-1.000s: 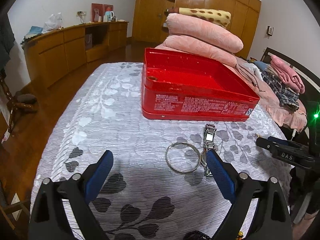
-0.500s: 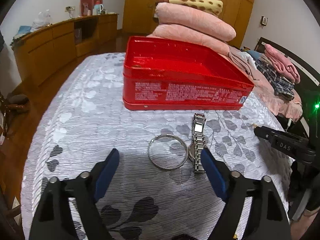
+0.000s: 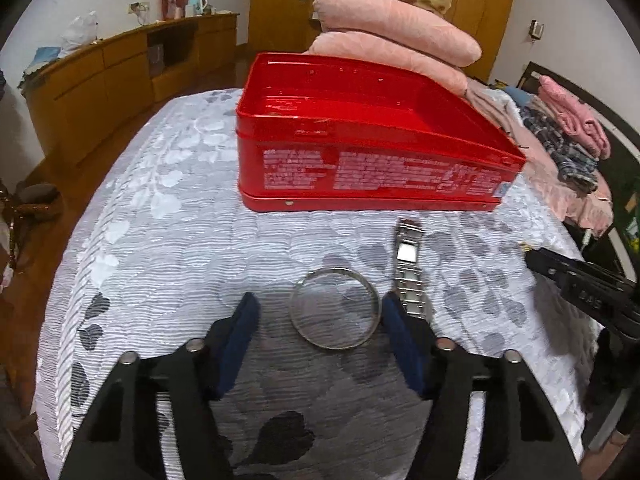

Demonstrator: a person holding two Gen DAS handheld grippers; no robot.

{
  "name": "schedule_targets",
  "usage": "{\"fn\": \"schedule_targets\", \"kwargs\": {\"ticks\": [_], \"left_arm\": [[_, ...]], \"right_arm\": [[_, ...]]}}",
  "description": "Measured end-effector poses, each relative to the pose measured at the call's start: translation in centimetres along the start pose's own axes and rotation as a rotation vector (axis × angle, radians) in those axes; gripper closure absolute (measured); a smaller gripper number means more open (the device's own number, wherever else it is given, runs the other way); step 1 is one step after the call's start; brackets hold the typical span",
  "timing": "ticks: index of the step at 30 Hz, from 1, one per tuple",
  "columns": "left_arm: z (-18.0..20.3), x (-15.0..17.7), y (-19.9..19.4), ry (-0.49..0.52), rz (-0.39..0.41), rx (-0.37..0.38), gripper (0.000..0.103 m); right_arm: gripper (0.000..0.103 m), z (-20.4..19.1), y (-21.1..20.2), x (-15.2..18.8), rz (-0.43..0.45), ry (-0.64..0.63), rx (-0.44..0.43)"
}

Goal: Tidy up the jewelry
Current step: 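Grasp the silver bangle with left tool while right tool grasps the gold pendant, then carry the bangle and gold pendant into the red tin and open both tools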

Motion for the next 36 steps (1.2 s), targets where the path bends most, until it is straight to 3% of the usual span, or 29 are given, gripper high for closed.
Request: {"fn": "schedule_targets", "kwargs": {"ticks": [4, 13, 18, 36], "left_arm": [[0.1, 0.1, -0.2, 0.011, 0.004, -0.011, 0.056], [0.2, 0.5, -0.2, 0.029, -0.014, -0.03, 0.054], [0.2, 0.5, -0.4, 0.03, -0.009, -0.03, 0.055], [0.7, -0.8, -4.2, 0.018, 0.096, -0.002, 0.055]], "right_arm": [[0.082, -0.1, -0.1, 0.0, 0.004, -0.008, 0.007], [0.079, -0.3, -0.1, 0.0, -0.002, -0.011, 0.001], [0.083, -0.2, 0.0, 0.1, -0.001, -0.008, 0.002], [0.084, -2.2, -4.9, -0.5, 0.099, -0.034, -0.057]]}}
Point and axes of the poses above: each gripper's, at about its wrist camera, not at the fingertips, and y roughly the way its jaws point, z to its right, x to its underside, the point moved 4 cm from there along y, roughly the way its jaws point, and after that the axes turned 15 degrees about x, right-handed, at the moved point
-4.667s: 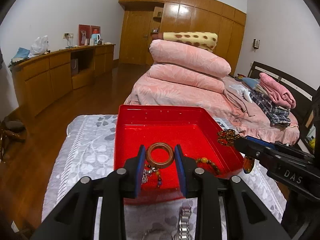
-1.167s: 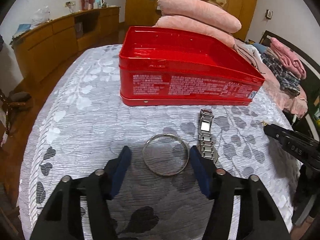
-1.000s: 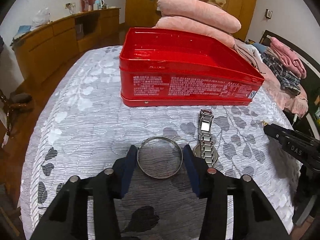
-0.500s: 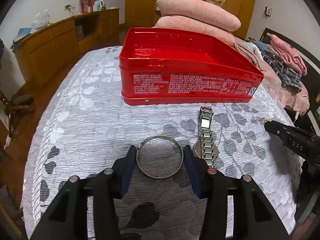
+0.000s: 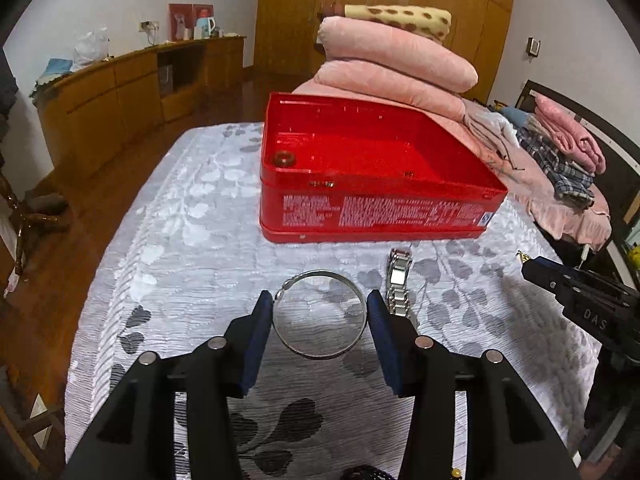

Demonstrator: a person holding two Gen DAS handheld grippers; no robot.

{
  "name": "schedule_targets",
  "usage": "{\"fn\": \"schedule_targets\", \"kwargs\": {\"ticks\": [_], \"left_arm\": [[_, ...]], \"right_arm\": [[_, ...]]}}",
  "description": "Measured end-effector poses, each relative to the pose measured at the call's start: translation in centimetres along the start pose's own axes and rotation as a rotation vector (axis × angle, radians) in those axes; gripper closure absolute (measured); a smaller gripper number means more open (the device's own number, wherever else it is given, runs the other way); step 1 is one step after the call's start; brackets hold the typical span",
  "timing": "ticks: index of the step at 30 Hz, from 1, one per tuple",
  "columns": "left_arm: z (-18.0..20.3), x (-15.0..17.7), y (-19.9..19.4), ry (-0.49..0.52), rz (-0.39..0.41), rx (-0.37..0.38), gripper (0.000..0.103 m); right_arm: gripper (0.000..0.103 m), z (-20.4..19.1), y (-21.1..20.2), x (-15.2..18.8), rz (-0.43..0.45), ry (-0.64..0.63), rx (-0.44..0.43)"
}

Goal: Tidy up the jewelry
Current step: 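Carry the bangle and gold pendant into the red tin and open both tools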

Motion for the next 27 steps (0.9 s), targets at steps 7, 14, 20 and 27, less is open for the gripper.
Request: {"fn": "schedule_targets", "kwargs": {"ticks": [7, 14, 20, 27], "left_arm": [[0.5, -1.4, -0.9, 0.005, 0.039, 0.008, 0.055], [1.1, -3.3, -1.0, 0.018, 0.07, 0.014, 0.055], [1.5, -5.2, -0.6, 0.03, 0.091, 0.016, 0.055], [1.8, -7.7, 0.3, 0.04, 0.108, 0.013, 0.055]], "right_arm": [[0.084, -0.5, -2.0, -1.3, 0.046, 0.001, -0.018], [0.084, -1.7, -2.8, -3.5, 0.081, -0.007, -0.038], [0.084, -2.5, -2.4, -5.3, 0.093, -0.01, -0.051], [0.084, -2.9, -1.6, -7.5, 0.1, -0.006, -0.056]]}}
Point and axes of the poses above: each gripper's, at about its wrist camera, not at the fingertips, and y roughly the way its jaws point, z to its right, x to its underside, the point moved 4 cm from there along y, roughly the way its jaws point, and after that the axes turned 15 degrees about x, right-handed, at the moved point
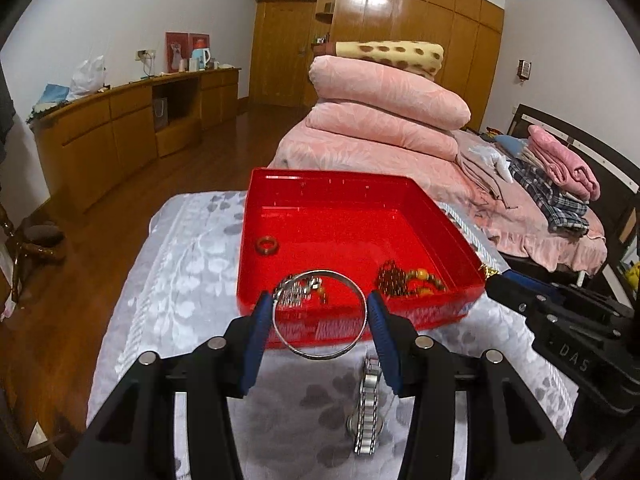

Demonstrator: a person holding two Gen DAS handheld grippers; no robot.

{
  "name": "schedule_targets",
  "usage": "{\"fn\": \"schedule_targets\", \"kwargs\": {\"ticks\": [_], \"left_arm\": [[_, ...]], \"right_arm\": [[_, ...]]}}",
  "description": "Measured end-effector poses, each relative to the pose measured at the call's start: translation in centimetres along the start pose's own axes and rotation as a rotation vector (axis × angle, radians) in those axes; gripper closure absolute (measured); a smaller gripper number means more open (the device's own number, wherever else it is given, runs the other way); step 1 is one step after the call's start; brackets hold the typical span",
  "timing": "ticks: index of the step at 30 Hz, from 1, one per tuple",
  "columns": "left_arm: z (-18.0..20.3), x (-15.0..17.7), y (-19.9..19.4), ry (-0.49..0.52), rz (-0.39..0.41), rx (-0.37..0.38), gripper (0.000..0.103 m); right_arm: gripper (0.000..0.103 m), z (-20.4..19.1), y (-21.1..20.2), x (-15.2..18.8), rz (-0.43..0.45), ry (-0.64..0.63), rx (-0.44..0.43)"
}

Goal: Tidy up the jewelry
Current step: 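Carry the bangle and gold pendant into the red tin and open both tools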

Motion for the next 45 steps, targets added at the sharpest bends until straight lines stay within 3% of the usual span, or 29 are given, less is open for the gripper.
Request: {"fn": "schedule_targets", "kwargs": {"ticks": [16, 45], "left_arm": [[-0.4, -3.2, 4.7, -0.012, -0.02, -0.01, 0.055], [-2.7, -3.3, 8.6, -0.039, -0.085, -0.043, 0.055]], "right_arm": [[0.084, -0.6, 4.3, -2.9, -0.044, 0.037, -0.017], [0.082, -0.4, 7.3, -3.6, -0.08, 0.041, -0.009]]}}
Point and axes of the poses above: each gripper's, at about its wrist camera, not at the fingertips, and y roughly the way its jaws point, z to its right, x to its underside, the point moved 4 cm from there along y, roughly the way its jaws point, and after that the axes turned 15 degrees about x, right-handed, at the moved point
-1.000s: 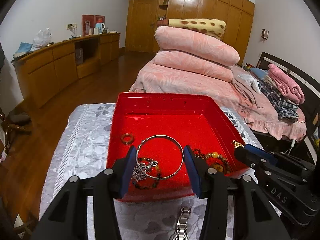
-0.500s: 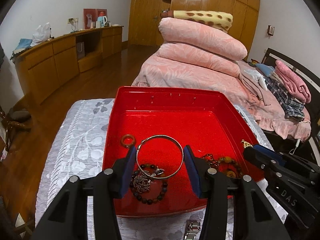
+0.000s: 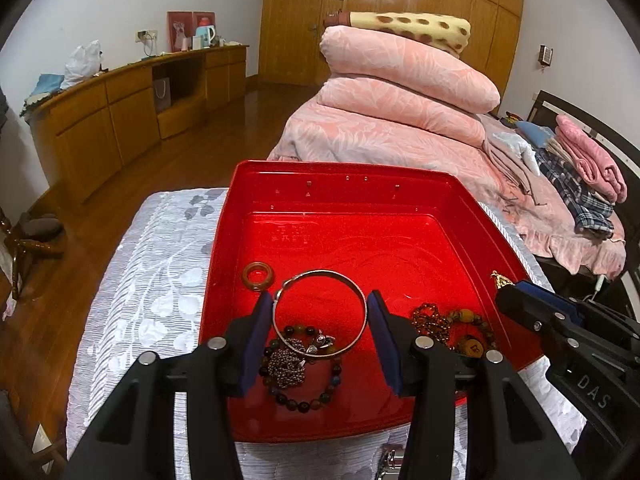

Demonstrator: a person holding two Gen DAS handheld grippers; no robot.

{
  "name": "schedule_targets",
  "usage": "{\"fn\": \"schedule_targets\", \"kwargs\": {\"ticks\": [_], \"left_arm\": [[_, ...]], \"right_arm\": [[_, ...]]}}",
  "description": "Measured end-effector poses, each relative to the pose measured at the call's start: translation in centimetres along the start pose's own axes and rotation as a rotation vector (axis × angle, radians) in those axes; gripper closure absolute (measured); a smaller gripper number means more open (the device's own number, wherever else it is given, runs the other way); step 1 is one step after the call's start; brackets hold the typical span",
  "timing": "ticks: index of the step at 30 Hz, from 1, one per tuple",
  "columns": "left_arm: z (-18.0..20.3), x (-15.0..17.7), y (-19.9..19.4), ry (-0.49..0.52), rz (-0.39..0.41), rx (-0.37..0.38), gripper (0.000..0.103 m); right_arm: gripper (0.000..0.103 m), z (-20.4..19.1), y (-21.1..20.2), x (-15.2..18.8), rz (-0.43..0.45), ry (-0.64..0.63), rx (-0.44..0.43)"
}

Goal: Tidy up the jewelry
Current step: 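Carry the bangle and gold pendant into the red tin and open both tools, then withdraw both tools from the tin and move over the watch and black bead bracelet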

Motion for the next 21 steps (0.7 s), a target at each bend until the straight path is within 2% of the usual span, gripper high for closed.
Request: {"fn": "schedule_targets", "kwargs": {"ticks": [2, 3, 4, 5, 10, 13, 21], "left_arm": [[-0.1, 0.0, 0.1, -0.011, -0.004, 0.011, 0.053], [-0.2, 0.0, 0.1, -0.017, -0.005, 0.018, 0.05], [-0.3, -0.1, -0.1, -0.02, 0.005, 0.018, 0.042], [-0.3, -0.1, -0.2, -0.017, 0.013, 0.014, 0.04], [-0.2, -0.2, -1.9, -0.003, 0.048, 0.006, 0.04], [-0.4, 0.2, -3.4, -0.001, 0.068, -0.009, 0.037], [-1.8, 3.5, -7.4, -0.02, 0.098, -0.041, 0.037]], "right_arm": [[0.075, 0.1, 0.2, 0.1, 0.003, 0.006, 0.005], [0.073, 0.2, 0.2, 0.1, 0.006, 0.008, 0.005], [0.072, 0.3, 0.0, 0.1, 0.013, 0.012, 0.006], [0.071, 0.3, -0.1, 0.0, 0.018, 0.015, 0.007], [0.069, 0.9, -1.3, 0.0, 0.051, 0.031, 0.01], [0.061, 1.2, -2.3, 0.5, 0.071, 0.032, 0.017], [0.06, 1.8, -4.4, 3.9, 0.071, 0.027, 0.023]]}}
Point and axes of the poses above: each gripper's, at about its wrist camera, not at the fingertips, and y roughly the way its jaws point, z to its right, x to its underside, the point moved 4 cm from there along y, roughly the way its jaws point, and after that the axes turned 15 degrees about x, right-handed, at the moved point
